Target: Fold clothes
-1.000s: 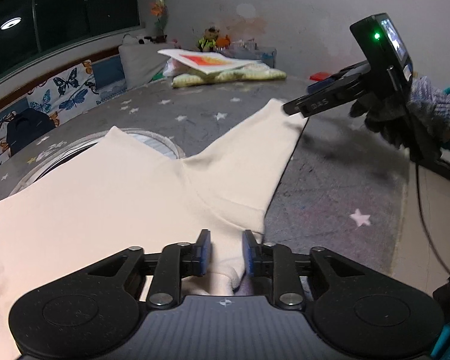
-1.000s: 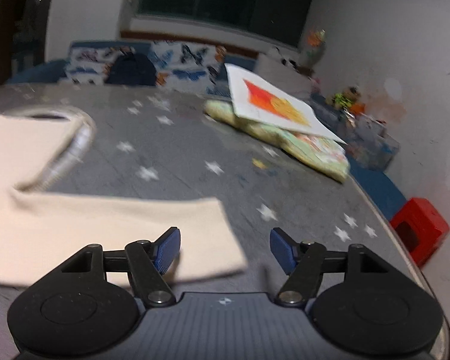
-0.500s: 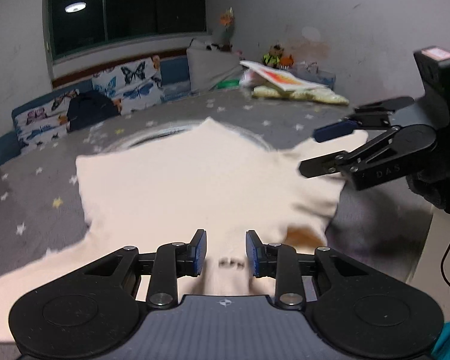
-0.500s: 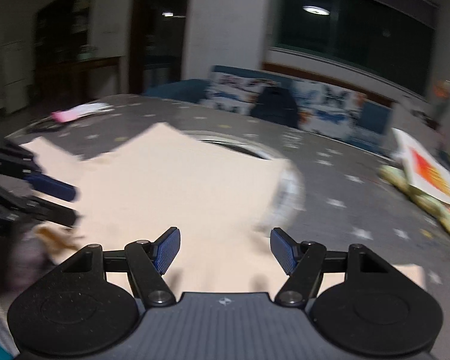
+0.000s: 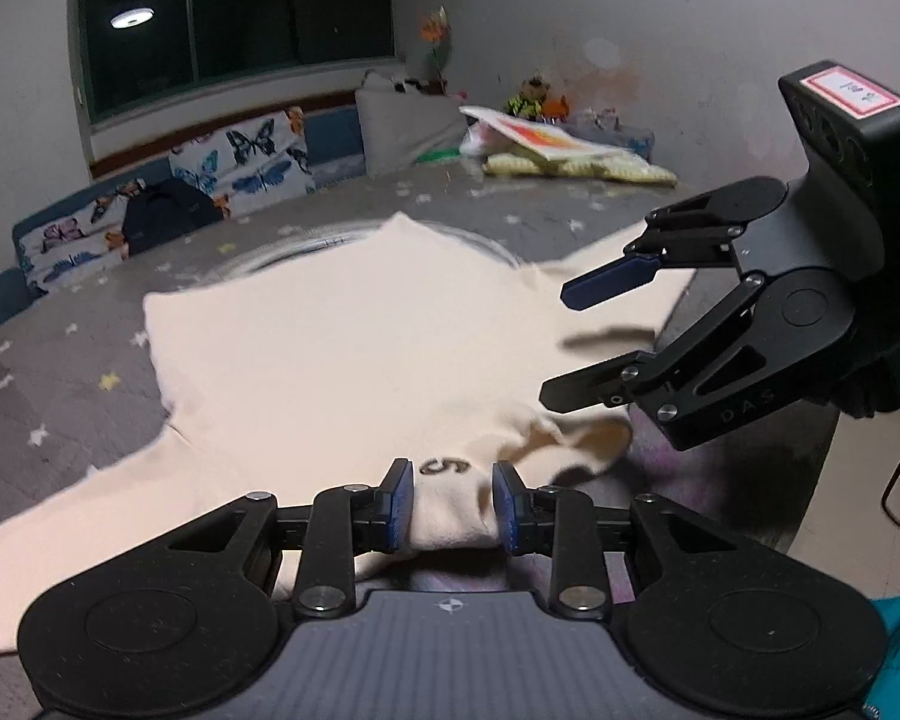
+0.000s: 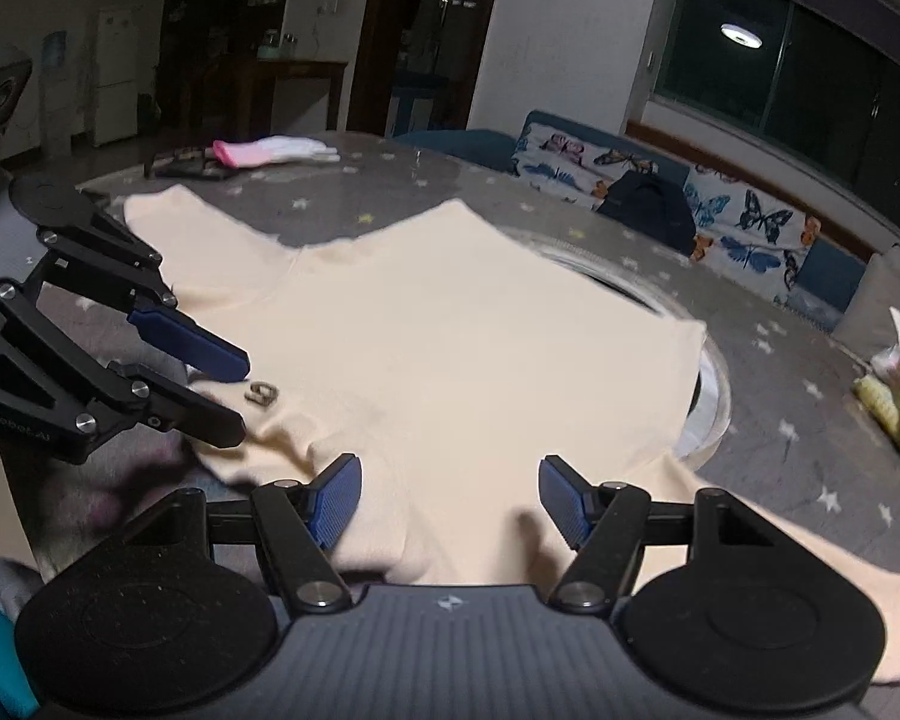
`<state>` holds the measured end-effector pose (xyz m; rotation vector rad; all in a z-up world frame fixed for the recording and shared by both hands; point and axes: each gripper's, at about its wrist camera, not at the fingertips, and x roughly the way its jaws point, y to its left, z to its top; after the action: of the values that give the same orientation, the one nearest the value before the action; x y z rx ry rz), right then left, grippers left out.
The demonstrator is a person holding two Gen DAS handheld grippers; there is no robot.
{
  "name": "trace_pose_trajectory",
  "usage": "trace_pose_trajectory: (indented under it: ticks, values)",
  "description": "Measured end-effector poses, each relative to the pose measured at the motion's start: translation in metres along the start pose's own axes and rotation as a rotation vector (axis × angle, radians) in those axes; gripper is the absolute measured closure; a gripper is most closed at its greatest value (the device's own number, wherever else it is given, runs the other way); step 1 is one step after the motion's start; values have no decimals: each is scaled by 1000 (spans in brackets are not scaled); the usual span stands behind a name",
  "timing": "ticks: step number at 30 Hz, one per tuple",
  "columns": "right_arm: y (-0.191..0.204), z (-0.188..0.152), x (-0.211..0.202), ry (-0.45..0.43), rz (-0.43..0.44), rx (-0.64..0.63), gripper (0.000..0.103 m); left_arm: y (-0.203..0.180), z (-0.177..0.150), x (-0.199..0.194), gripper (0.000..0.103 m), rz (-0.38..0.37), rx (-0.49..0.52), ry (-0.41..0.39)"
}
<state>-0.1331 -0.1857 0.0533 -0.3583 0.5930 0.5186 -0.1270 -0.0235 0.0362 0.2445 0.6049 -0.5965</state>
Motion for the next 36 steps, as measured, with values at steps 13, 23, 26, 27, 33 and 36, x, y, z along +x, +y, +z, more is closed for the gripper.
trace_pose_trajectory:
  ticks: [13,23,26,27,33,36]
  values:
    - [11,9,17,-15,45,34,36,18,-9,-12,58,30,-101,-1]
    - [25,5,27,14,101,42,32,65,-20,-44,36,195,-318,-48]
    - [23,7,23,2,106,68,32,82,-28,-60,35,231,-386,-70]
    - [23,7,23,5,116,81,32,87,-30,-63,35,272,-392,-70]
    - [28,1,21,42,155,77,32,120,-41,-72,35,412,-505,-52]
    - [28,6,15,19,160,84,32,131,-45,-71,31,483,-542,-29]
